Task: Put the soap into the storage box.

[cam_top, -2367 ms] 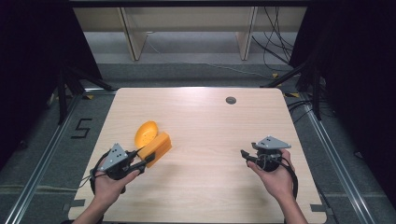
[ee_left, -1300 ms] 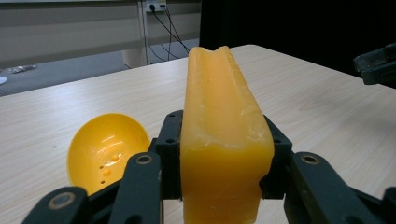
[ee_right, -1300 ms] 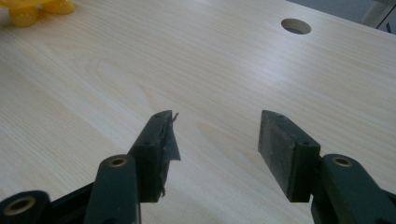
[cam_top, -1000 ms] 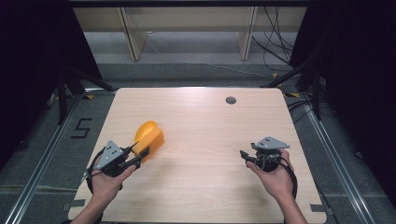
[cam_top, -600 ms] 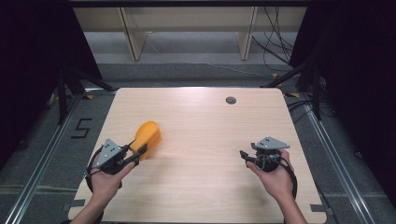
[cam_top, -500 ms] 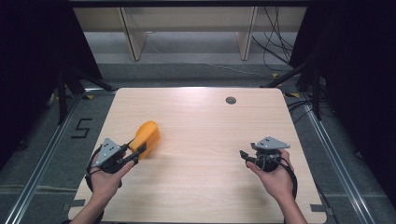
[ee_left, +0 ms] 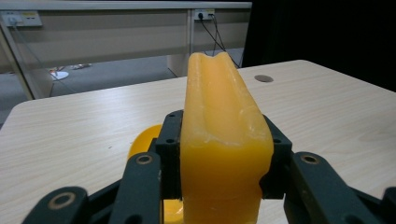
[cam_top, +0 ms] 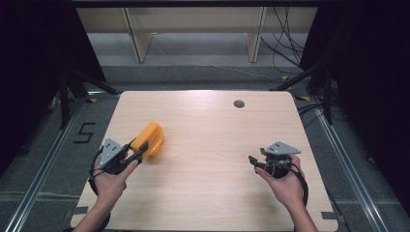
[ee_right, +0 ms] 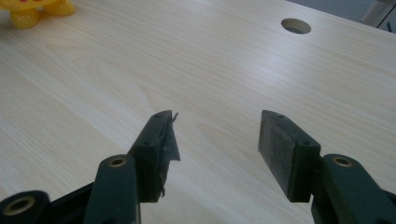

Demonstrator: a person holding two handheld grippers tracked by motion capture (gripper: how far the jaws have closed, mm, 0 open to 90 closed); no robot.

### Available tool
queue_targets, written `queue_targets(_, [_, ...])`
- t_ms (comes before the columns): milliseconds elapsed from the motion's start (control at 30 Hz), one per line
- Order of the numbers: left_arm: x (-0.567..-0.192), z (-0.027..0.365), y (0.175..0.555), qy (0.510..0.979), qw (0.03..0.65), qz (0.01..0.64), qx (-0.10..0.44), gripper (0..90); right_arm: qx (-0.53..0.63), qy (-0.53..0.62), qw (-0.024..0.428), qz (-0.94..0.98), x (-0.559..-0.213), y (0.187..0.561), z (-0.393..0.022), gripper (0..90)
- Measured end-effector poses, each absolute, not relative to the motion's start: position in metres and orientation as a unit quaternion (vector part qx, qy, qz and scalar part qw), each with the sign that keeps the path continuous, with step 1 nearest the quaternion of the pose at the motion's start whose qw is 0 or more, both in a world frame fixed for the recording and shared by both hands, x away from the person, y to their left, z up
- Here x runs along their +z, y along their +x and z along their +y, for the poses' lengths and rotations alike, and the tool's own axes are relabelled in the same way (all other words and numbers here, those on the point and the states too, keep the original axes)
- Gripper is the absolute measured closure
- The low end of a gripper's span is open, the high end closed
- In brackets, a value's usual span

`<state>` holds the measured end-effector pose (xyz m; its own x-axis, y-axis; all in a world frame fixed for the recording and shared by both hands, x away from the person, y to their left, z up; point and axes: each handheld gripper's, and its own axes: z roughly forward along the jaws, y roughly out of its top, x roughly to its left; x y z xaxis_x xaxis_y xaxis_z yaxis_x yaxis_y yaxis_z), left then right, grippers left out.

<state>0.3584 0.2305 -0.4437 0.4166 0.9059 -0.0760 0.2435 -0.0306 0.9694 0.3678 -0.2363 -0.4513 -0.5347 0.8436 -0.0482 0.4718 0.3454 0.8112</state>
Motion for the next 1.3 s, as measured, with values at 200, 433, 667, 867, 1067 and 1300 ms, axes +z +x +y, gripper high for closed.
queue_targets(200, [-0.441,0.229,0.367,0.629,0.53,0.47,0.321,60.3,0.389,0.419,0.237,0.786,-0.452,0.368,-0.236,45.7])
queue_targets(433, [-0.439,0.219,0.379,0.61,0.53,0.481,0.341,60.3,0.391,0.418,0.237,0.785,-0.451,0.368,-0.236,45.5])
queue_targets(667, [-0.437,0.22,0.387,0.589,0.526,0.497,0.36,60.2,0.391,0.42,0.229,0.786,-0.451,0.367,-0.237,45.5])
queue_targets(867, [-0.447,0.222,0.385,0.569,0.536,0.502,0.37,60.2,0.39,0.413,0.24,0.787,-0.452,0.369,-0.237,45.5])
queue_targets(1067, [-0.454,0.218,0.385,0.565,0.541,0.499,0.373,60.2,0.391,0.417,0.234,0.786,-0.452,0.368,-0.236,45.4])
queue_targets(1300, [-0.46,0.217,0.392,0.564,0.531,0.507,0.378,60.3,0.392,0.415,0.234,0.787,-0.453,0.369,-0.237,45.4])
